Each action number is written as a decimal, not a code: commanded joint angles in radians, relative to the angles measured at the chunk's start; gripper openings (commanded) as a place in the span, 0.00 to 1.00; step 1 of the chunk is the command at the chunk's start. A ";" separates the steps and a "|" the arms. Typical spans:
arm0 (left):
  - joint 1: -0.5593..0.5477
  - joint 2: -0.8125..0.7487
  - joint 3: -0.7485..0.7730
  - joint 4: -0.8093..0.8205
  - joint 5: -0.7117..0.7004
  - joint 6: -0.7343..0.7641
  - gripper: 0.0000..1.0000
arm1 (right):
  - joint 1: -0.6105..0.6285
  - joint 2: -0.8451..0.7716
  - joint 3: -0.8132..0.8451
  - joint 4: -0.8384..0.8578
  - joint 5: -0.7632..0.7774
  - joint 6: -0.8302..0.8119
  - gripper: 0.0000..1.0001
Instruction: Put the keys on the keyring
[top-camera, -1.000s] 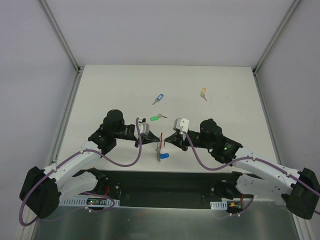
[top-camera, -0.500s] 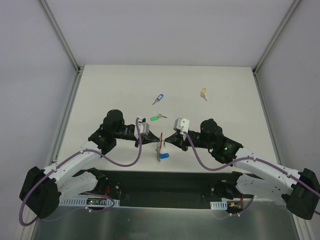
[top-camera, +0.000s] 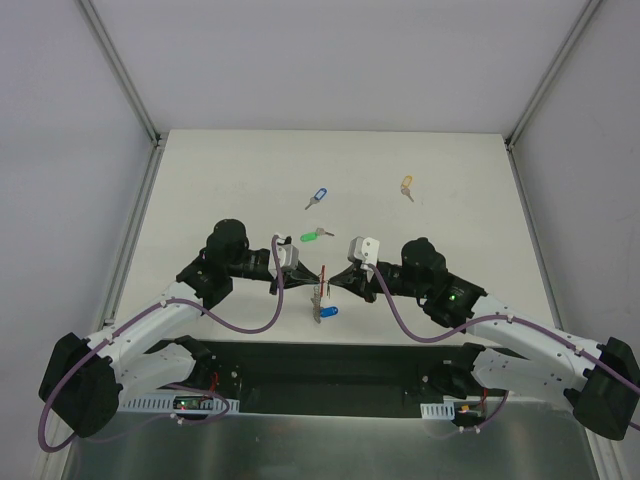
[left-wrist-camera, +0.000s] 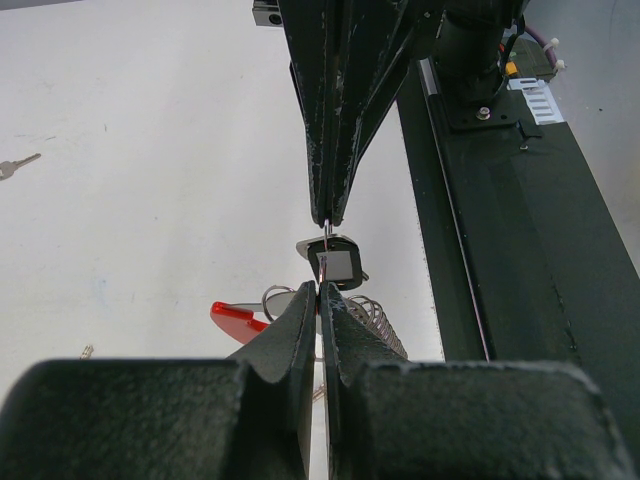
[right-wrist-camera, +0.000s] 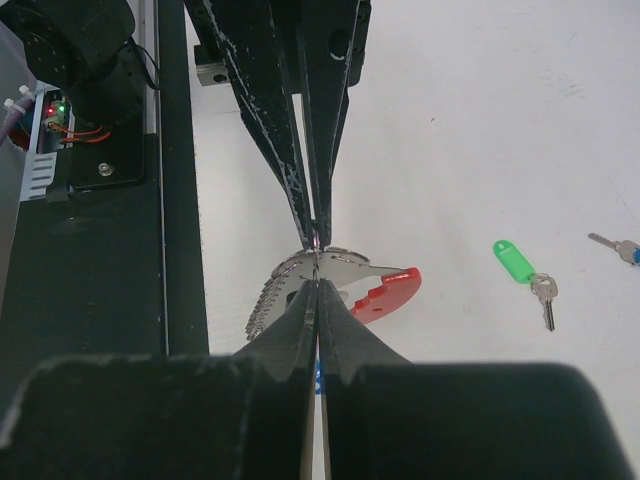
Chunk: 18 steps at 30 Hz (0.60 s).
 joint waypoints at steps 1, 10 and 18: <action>-0.005 -0.002 0.040 0.026 0.032 0.010 0.00 | -0.003 0.004 0.011 0.052 -0.028 0.012 0.01; -0.005 -0.001 0.042 0.026 0.040 0.007 0.00 | -0.003 0.011 0.012 0.063 -0.024 0.015 0.01; -0.005 0.002 0.042 0.026 0.041 0.007 0.00 | -0.003 0.013 0.013 0.067 -0.024 0.015 0.01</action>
